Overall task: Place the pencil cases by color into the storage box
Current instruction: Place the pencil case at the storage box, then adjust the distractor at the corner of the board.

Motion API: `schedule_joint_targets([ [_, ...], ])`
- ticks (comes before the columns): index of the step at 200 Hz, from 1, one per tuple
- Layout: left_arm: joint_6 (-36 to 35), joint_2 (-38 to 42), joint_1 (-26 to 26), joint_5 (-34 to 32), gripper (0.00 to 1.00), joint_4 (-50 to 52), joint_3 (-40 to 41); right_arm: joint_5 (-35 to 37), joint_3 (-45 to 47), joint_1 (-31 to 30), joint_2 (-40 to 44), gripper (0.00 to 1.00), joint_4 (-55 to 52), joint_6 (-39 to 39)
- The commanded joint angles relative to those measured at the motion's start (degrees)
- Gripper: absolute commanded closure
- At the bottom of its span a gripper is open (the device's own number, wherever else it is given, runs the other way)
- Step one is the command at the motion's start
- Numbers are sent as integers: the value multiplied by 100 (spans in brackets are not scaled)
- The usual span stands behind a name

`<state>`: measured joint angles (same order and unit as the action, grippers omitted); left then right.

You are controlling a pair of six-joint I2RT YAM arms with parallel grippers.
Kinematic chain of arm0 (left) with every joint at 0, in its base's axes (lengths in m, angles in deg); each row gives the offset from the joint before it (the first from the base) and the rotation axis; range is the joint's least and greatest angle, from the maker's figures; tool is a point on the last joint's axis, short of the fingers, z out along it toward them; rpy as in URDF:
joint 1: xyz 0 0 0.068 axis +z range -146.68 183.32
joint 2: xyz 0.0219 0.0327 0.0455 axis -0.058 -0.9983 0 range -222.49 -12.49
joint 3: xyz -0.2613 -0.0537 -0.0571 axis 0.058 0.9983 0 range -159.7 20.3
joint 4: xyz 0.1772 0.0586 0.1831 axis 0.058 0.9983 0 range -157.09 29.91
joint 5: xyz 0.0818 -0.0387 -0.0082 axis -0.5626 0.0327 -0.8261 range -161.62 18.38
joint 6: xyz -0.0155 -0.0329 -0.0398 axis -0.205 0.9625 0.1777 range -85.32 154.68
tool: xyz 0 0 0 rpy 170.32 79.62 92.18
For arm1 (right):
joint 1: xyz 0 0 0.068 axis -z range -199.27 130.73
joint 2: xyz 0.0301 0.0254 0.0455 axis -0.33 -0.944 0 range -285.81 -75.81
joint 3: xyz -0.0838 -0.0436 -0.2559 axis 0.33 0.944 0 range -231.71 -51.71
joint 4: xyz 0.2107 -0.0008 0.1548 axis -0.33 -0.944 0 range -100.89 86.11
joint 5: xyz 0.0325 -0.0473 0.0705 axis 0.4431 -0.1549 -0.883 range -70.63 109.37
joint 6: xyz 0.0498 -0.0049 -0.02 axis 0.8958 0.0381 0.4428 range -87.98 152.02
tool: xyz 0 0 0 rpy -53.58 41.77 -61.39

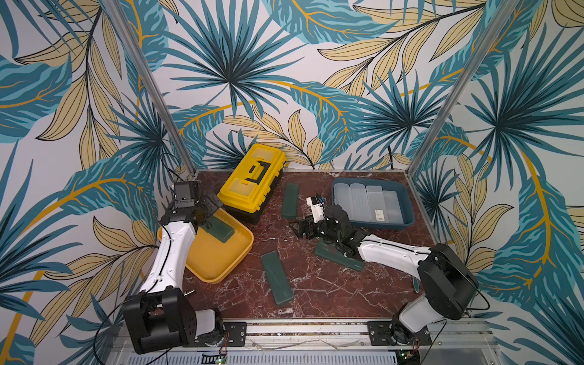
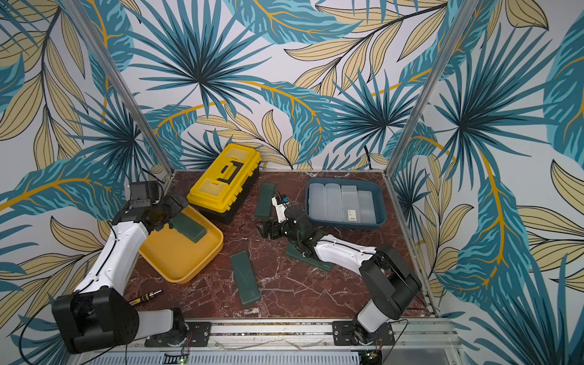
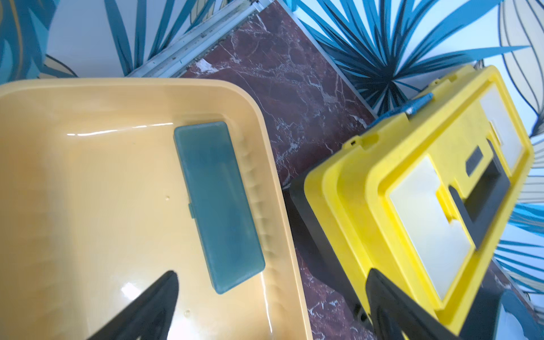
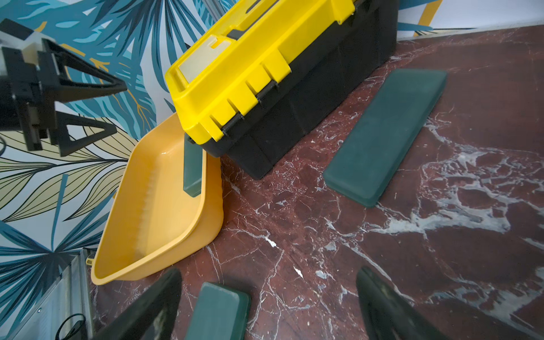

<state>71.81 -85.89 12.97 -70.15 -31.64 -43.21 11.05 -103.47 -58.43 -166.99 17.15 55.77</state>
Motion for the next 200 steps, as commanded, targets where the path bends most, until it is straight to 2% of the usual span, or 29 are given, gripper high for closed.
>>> schedule_joint_targets([
  [1,-445,458,-469,203,0,4,335,190,56,-14,275,7,135,104],
  [41,-996,1373,-1607,172,0,6,863,94,179,111,608,7,-6,257],
  [73,-1507,1527,-2325,-255,0,-13,1245,67,324,168,693,7,50,280],
  [104,-1522,1155,-2579,-742,1,-464,1244,50,411,168,735,7,131,262],
  [129,-1473,714,-2609,-776,1,-875,1112,36,469,164,805,7,122,254],
  [200,-1647,-89,-2603,-1773,1,-1206,648,107,676,167,962,7,179,113],
])
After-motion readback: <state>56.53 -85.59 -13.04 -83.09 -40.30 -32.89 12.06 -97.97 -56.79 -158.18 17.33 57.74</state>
